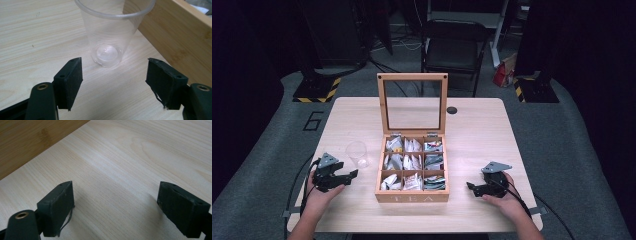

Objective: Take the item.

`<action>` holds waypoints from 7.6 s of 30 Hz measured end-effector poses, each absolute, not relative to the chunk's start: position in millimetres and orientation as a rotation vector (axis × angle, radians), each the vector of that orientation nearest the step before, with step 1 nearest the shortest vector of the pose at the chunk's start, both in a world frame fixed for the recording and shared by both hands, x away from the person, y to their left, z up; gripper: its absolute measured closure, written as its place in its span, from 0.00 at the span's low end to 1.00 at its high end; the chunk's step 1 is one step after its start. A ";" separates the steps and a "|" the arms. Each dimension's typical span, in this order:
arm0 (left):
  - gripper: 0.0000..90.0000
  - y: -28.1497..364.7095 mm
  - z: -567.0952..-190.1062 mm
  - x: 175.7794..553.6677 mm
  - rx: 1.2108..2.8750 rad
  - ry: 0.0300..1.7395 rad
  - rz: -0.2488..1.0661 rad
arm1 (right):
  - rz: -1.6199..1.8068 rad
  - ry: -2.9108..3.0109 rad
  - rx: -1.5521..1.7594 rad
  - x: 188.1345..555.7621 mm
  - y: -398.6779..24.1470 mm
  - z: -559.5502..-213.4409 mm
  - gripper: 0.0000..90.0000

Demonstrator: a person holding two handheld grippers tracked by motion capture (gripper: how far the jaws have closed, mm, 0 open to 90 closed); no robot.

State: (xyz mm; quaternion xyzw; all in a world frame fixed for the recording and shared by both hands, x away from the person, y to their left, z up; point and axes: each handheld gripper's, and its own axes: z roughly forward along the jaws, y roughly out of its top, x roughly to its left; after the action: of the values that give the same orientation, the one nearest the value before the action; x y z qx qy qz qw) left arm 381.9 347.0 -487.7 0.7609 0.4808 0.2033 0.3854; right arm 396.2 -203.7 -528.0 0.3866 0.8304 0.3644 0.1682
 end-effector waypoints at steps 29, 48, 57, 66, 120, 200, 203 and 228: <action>0.41 333.9 -464.8 368.6 1.935 1.143 0.471 | 1.036 2.362 1.099 396.3 -203.7 -528.0 0.15; 0.45 301.6 -454.0 376.6 1.968 1.041 0.444 | 1.036 2.362 1.099 396.2 -203.7 -528.0 0.15; 0.46 289.5 -449.2 383.7 1.981 1.010 0.434 | 1.036 2.362 1.099 396.2 -203.7 -528.0 0.15; 0.48 282.3 -444.3 393.3 1.989 0.982 0.429 | 1.036 2.362 1.099 396.2 -203.8 -528.0 0.15; 0.56 226.7 -450.3 428.5 2.023 0.862 0.325 | 1.036 2.361 1.099 396.2 -203.7 -528.0 0.15; 0.97 223.6 -436.8 424.1 1.978 0.825 0.313 | 1.037 2.362 1.099 396.3 -203.8 -528.0 0.15; 0.97 225.6 -434.4 423.4 1.977 0.825 0.316 | 1.037 2.362 1.099 396.3 -203.7 -528.0 0.15; 0.97 239.1 -390.1 422.5 1.946 0.788 0.411 | 1.035 2.363 1.099 396.3 -203.8 -528.0 0.15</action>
State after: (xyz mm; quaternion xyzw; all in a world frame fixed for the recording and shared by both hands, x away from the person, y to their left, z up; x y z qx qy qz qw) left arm 422.5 239.1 -390.1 0.7977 0.3231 0.1686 0.4805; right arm 396.3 -203.8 -528.0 0.3864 0.8307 0.3639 0.1679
